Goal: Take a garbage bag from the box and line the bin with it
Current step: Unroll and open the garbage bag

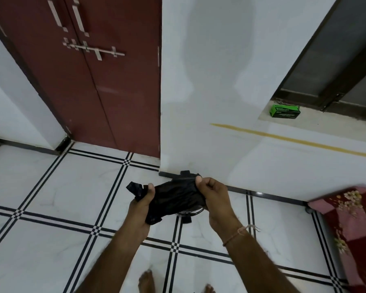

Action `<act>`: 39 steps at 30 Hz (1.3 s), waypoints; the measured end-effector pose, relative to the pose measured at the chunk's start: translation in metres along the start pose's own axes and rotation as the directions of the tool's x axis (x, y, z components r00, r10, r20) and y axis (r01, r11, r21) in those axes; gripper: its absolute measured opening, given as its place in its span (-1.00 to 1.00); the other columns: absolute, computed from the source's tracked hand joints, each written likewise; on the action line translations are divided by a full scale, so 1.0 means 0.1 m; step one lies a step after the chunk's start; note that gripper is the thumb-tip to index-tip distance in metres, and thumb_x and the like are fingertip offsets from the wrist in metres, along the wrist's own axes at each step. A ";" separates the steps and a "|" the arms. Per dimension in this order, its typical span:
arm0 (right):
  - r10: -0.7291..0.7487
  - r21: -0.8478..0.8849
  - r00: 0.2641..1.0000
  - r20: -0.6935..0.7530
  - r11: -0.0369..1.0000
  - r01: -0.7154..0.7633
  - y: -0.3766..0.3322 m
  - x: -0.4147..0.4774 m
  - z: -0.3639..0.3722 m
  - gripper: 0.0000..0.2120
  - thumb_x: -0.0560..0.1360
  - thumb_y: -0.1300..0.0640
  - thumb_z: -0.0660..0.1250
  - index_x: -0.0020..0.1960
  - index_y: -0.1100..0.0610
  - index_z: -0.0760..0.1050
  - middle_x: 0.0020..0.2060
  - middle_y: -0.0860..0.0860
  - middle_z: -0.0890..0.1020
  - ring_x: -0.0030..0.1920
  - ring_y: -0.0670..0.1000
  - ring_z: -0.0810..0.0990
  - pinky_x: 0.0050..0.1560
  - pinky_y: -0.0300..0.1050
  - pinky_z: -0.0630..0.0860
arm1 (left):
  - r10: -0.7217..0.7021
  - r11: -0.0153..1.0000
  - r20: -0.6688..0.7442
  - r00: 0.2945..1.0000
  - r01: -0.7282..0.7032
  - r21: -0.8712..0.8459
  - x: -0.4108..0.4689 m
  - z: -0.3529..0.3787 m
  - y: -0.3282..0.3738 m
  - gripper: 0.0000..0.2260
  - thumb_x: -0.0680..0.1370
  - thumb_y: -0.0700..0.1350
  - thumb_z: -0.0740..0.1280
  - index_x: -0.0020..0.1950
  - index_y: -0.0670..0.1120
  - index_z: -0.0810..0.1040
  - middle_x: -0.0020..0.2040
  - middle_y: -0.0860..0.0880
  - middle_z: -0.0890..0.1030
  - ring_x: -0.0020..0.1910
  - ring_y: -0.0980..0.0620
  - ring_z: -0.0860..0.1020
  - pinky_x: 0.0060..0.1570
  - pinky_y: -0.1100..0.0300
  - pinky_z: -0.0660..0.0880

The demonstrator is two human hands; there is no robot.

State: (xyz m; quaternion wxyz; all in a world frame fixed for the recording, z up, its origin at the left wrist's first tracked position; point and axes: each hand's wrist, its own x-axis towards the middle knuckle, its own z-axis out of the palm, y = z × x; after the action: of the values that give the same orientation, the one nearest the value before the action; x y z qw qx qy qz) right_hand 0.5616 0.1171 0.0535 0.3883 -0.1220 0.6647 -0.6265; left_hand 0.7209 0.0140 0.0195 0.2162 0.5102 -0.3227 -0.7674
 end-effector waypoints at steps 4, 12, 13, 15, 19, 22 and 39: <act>-0.031 0.035 0.999 0.029 0.999 0.030 -0.01 -0.06 0.12 -0.74 0.62 0.12 0.37 -0.19 0.23 0.56 -0.25 0.13 0.65 -0.21 0.05 0.60 -0.16 -0.12 0.58 | -0.044 0.993 0.037 0.998 0.040 0.110 0.14 -0.19 0.05 -0.65 0.56 0.08 0.44 0.24 -0.10 0.62 0.11 -0.15 0.73 0.04 -0.16 0.70 -0.30 0.04 0.62; -0.093 -0.020 0.955 0.282 0.994 0.103 -0.26 -0.06 0.27 -0.72 0.67 0.14 0.28 -0.05 0.33 0.60 -0.23 0.10 0.67 -0.22 0.00 0.65 -0.18 -0.19 0.56 | 0.241 0.850 -0.023 0.970 -0.200 0.487 0.22 -0.19 0.21 -0.11 0.37 0.25 0.55 0.57 -0.05 0.28 0.50 -0.06 0.43 0.45 -0.06 0.45 0.37 -0.03 0.47; -0.092 -0.069 0.939 0.331 0.990 0.121 -0.30 -0.03 0.27 -0.73 0.68 0.14 0.27 -0.11 0.26 0.59 -0.28 0.07 0.62 -0.26 -0.03 0.60 -0.19 -0.21 0.52 | 0.354 0.798 0.061 0.933 -0.335 0.501 0.15 -0.16 0.29 -0.20 0.45 0.24 0.48 0.58 0.02 0.25 0.53 0.09 0.37 0.48 0.13 0.38 0.40 0.13 0.37; -0.079 -0.157 0.899 0.430 0.974 0.161 -0.42 0.02 0.28 -0.71 0.69 0.16 0.25 -0.19 0.18 0.53 -0.34 0.01 0.52 -0.31 -0.06 0.47 -0.23 -0.26 0.43 | 0.343 0.799 0.362 0.867 -0.472 0.373 0.01 -0.05 0.49 -0.45 0.55 0.29 0.33 0.50 0.14 0.37 0.47 0.26 0.44 0.42 0.35 0.39 0.38 0.24 0.34; -0.031 -0.226 0.853 0.521 0.959 0.173 -0.62 0.15 0.29 -0.69 0.70 0.20 0.23 -0.22 0.15 0.52 -0.38 -0.05 0.53 -0.38 -0.13 0.46 -0.31 -0.34 0.41 | 0.239 0.821 0.580 0.779 -0.481 0.307 -0.02 0.02 0.74 -0.69 0.63 0.05 0.34 0.24 -0.12 0.66 0.15 -0.19 0.72 0.16 0.02 0.67 0.20 0.13 0.54; -0.039 -0.174 0.865 0.500 0.974 0.145 -0.69 0.24 0.27 -0.75 0.68 0.20 0.27 -0.16 0.20 0.55 -0.35 -0.01 0.62 -0.37 -0.11 0.56 -0.30 -0.32 0.50 | 0.248 0.853 0.548 0.799 -0.449 0.268 -0.03 0.09 0.78 -0.76 0.61 -0.09 0.40 0.17 -0.21 0.70 0.06 -0.27 0.73 0.06 -0.13 0.70 0.11 0.09 0.60; 0.070 0.278 0.938 0.339 0.945 -0.171 -0.50 0.16 0.13 -0.56 0.67 0.05 0.27 0.30 0.43 0.53 0.23 0.37 0.64 0.24 0.31 0.65 0.11 0.01 0.65 | 0.310 0.901 0.384 0.870 -0.397 0.174 -0.03 0.41 0.69 -0.76 0.69 -0.14 0.23 0.24 -0.20 0.62 -0.30 0.13 0.68 -0.44 0.27 0.55 -0.47 0.41 0.39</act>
State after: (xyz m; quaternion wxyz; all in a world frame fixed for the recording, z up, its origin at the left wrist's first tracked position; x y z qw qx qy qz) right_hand 0.5435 0.0874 0.0950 0.5445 -0.1210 0.4941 -0.6669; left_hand 0.6845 -0.0206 0.0817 0.2285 0.3213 -0.5371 -0.7457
